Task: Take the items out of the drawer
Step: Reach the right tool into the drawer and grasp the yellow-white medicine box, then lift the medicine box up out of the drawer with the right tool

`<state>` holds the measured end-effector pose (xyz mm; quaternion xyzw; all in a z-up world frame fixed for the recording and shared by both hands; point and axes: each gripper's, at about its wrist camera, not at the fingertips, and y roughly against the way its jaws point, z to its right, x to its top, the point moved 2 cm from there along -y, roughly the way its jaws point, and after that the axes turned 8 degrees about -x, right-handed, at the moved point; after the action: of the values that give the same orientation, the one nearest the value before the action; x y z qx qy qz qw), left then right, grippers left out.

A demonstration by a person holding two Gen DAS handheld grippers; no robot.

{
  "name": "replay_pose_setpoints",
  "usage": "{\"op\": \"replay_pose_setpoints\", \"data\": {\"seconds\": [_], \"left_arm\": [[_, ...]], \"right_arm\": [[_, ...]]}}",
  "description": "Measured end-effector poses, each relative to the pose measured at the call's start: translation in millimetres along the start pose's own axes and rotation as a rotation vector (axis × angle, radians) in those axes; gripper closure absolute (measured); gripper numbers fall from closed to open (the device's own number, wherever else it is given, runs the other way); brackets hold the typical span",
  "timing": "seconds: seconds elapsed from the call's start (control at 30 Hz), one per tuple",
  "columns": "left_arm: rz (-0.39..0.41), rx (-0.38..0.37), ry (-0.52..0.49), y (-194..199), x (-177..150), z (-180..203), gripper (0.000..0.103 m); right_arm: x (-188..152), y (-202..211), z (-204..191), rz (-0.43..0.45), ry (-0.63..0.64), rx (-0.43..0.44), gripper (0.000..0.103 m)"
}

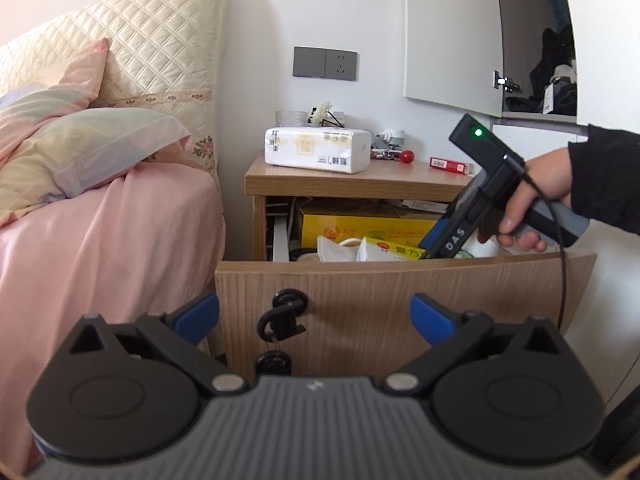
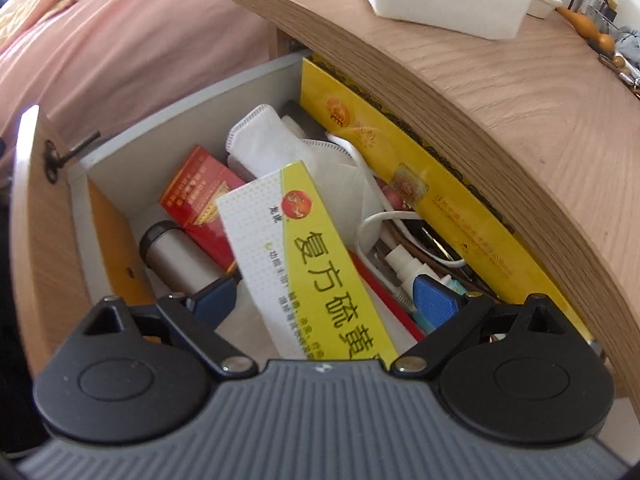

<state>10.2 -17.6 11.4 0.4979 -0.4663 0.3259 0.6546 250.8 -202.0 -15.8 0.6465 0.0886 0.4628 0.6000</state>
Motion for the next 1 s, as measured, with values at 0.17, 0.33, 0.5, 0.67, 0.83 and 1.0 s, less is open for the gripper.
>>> {"op": "replay_pose_setpoints", "data": {"seconds": [0.17, 0.33, 0.5, 0.67, 0.83, 1.0], "left_arm": [[0.000, -0.003, -0.002, 0, 0, 0, 0.000], [0.001, -0.002, -0.004, 0, 0, 0, 0.000], [0.004, 0.001, -0.008, 1, 0, 1, 0.000], [0.010, 0.004, -0.010, 2, 0, 2, 0.000], [0.015, 0.002, -0.011, 4, 0, 4, 0.000], [0.027, -0.009, -0.014, 8, 0, 7, 0.000]], "right_arm": [[-2, -1, -10, -0.010, 0.040, 0.001, 0.038], [-5, 12, -20, 0.014, 0.077, -0.029, 0.047], [-10, 36, -24, 0.065, 0.094, -0.096, 0.047], [-17, 71, -28, 0.124, 0.104, -0.172, 0.047], [-19, 112, -31, 0.181, 0.090, -0.216, 0.047], [-13, 151, -28, 0.265, 0.050, -0.288, 0.047]]}}
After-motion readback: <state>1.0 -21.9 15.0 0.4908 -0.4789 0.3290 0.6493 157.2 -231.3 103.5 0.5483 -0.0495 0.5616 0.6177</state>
